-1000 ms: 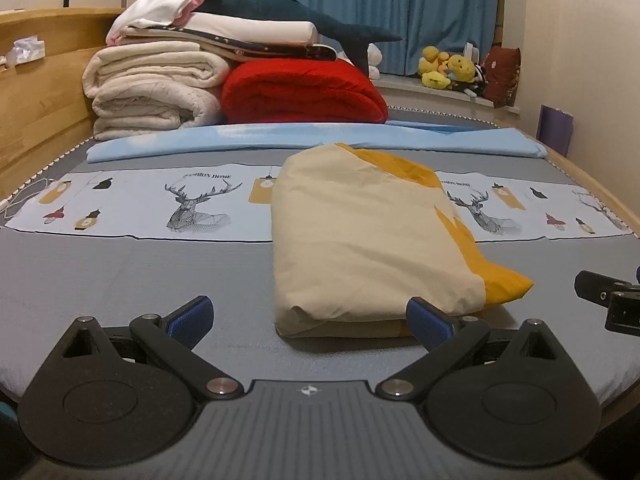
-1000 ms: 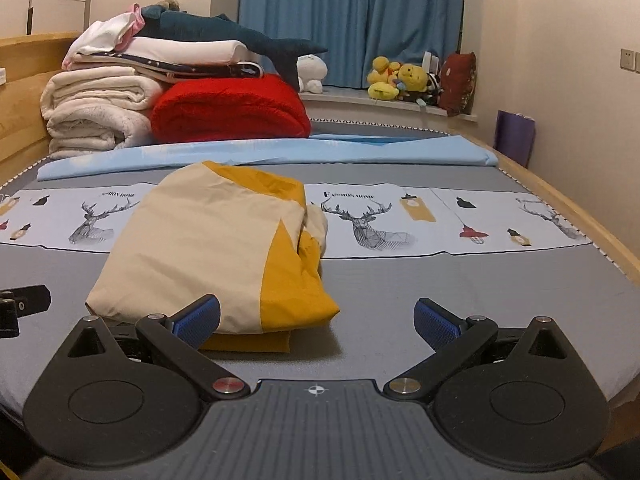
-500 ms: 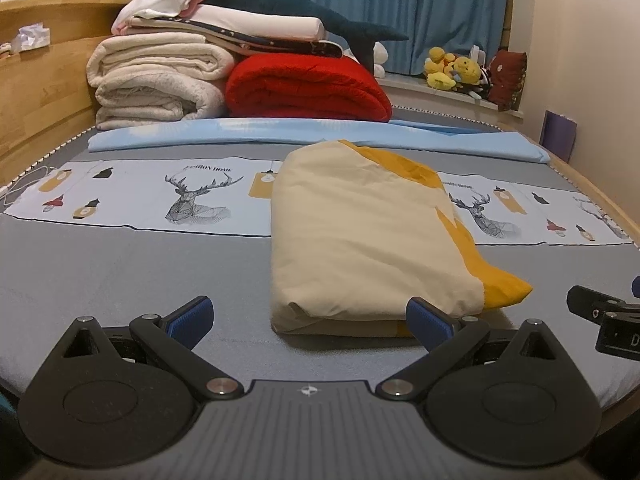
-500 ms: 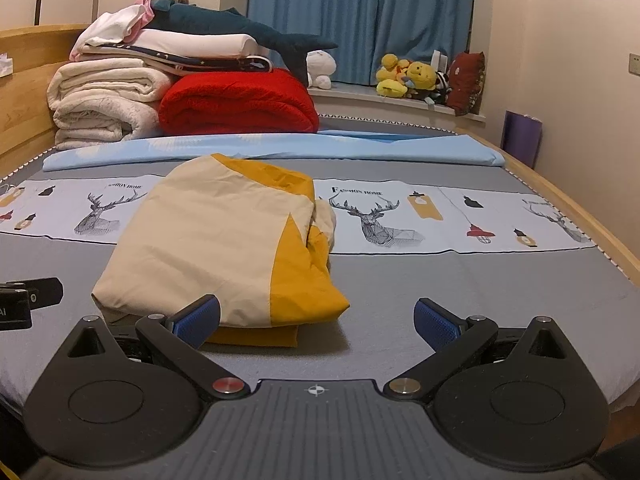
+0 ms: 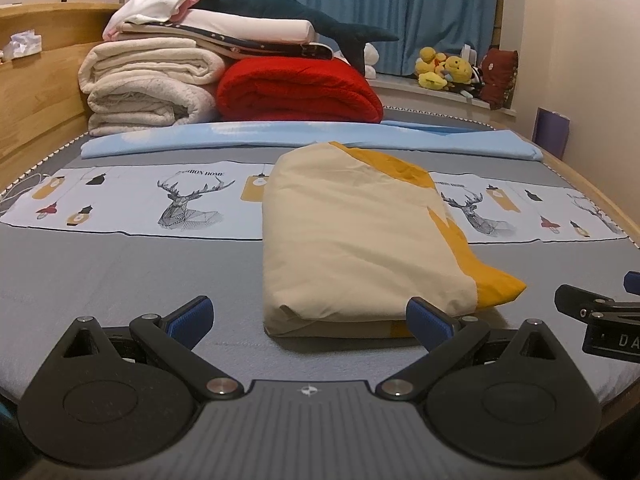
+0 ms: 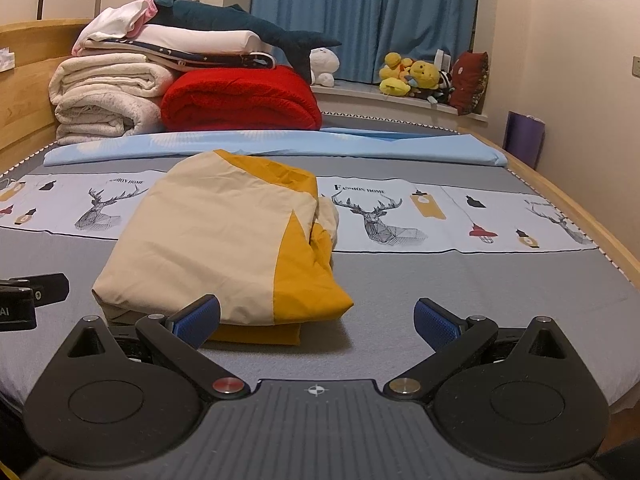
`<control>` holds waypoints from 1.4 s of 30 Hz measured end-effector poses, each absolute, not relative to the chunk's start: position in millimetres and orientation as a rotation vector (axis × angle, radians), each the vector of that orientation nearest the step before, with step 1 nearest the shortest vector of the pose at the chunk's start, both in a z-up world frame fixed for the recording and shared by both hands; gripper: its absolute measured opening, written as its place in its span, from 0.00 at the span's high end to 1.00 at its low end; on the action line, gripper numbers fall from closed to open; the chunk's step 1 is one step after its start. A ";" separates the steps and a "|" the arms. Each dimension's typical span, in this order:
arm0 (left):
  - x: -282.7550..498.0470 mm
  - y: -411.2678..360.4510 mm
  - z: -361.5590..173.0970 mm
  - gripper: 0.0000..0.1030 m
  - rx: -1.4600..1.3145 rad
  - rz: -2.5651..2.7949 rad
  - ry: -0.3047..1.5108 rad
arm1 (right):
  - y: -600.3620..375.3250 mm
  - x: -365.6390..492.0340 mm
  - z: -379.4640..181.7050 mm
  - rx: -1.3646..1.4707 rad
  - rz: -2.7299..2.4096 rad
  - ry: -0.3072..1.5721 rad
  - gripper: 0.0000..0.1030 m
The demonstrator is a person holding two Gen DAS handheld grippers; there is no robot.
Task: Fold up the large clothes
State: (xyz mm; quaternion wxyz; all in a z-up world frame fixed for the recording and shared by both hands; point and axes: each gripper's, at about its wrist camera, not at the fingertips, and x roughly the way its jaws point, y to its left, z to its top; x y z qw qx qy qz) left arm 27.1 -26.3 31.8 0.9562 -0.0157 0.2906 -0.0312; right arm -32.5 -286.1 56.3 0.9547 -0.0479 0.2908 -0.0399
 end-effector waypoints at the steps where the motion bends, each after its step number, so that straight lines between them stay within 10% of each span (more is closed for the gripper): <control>1: 27.5 -26.7 31.9 0.01 -0.032 -0.063 0.590 | -285.8 -32.4 56.2 -0.097 -0.082 0.591 0.01; 42: 28.5 -28.2 29.9 0.01 -0.027 -0.090 0.593 | -285.8 -33.2 52.0 -0.107 -0.064 0.601 0.01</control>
